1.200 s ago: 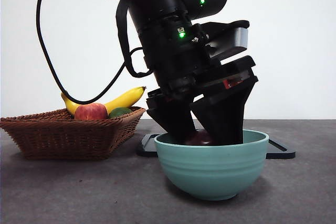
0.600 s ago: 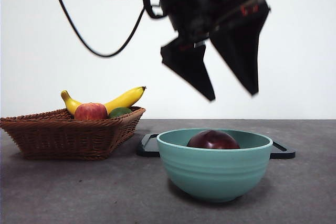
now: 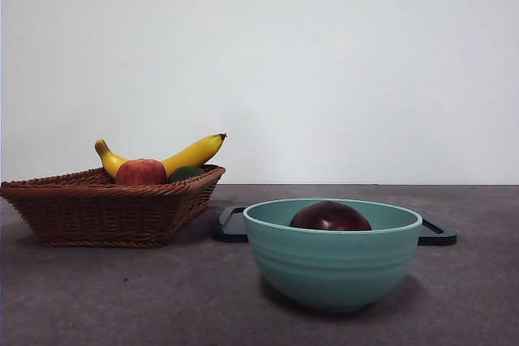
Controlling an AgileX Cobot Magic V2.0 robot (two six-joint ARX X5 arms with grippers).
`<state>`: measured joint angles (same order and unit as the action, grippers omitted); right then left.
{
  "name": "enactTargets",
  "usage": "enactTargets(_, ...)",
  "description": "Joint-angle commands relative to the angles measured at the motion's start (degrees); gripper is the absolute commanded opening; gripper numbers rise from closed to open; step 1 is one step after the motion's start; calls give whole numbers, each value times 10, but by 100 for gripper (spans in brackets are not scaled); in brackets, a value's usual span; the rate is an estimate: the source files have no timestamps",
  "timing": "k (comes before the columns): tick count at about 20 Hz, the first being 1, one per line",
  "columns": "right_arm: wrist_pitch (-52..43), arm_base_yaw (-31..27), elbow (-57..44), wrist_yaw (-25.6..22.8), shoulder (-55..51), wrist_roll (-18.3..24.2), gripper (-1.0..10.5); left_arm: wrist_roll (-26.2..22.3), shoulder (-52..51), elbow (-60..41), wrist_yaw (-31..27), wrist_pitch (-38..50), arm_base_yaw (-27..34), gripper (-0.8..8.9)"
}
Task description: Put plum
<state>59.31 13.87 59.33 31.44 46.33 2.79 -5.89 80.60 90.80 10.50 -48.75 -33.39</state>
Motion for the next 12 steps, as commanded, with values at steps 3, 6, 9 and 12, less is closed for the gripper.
enactTargets(3, -5, 3, 11, 0, 4, 7, 396, 5, -55, -8, 34, -52, 66, 405)
enactTargets(6, -6, 3, 11, 0, 4, 7, 396, 6, -106, -84, 68, -48, 96, 405)
enactTargets(9, -6, 3, 11, -4, 4, 7, 396, 10, -155, -182, 102, -37, 99, 405)
enactTargets(12, -6, 3, 11, -4, 4, 7, 396, 10, -198, -273, 195, -39, 96, 403)
